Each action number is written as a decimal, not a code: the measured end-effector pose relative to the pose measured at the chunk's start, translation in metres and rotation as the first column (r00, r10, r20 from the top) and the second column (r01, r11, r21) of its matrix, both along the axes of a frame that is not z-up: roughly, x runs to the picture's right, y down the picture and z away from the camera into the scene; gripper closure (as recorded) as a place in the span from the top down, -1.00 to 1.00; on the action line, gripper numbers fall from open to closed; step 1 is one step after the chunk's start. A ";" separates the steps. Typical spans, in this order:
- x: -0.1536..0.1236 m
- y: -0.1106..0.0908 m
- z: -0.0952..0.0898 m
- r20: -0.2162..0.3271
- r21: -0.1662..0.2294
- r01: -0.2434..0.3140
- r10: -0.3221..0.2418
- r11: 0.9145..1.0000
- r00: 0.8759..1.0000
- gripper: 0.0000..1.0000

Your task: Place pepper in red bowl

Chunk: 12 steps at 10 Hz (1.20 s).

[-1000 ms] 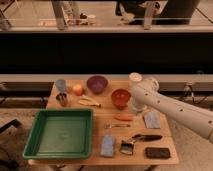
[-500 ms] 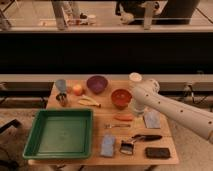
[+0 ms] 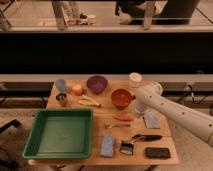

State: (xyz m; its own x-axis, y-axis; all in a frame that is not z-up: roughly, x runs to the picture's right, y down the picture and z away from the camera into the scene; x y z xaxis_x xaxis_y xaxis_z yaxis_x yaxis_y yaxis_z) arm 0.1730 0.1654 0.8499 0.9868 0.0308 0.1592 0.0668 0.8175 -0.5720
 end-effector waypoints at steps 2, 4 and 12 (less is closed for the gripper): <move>0.005 -0.003 0.007 -0.007 0.020 -0.021 0.021 1.000 1.000 0.60; 0.007 -0.004 0.015 -0.011 0.025 -0.032 0.032 0.999 0.999 0.52; 0.006 -0.005 0.032 0.006 0.033 -0.041 0.041 0.999 0.999 -0.54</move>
State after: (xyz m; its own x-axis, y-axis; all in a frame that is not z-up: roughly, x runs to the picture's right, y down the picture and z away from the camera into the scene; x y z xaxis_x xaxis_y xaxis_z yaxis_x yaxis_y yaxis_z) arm 0.1790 0.1604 0.8818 0.9840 0.0661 0.1656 0.0353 0.8382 -0.5442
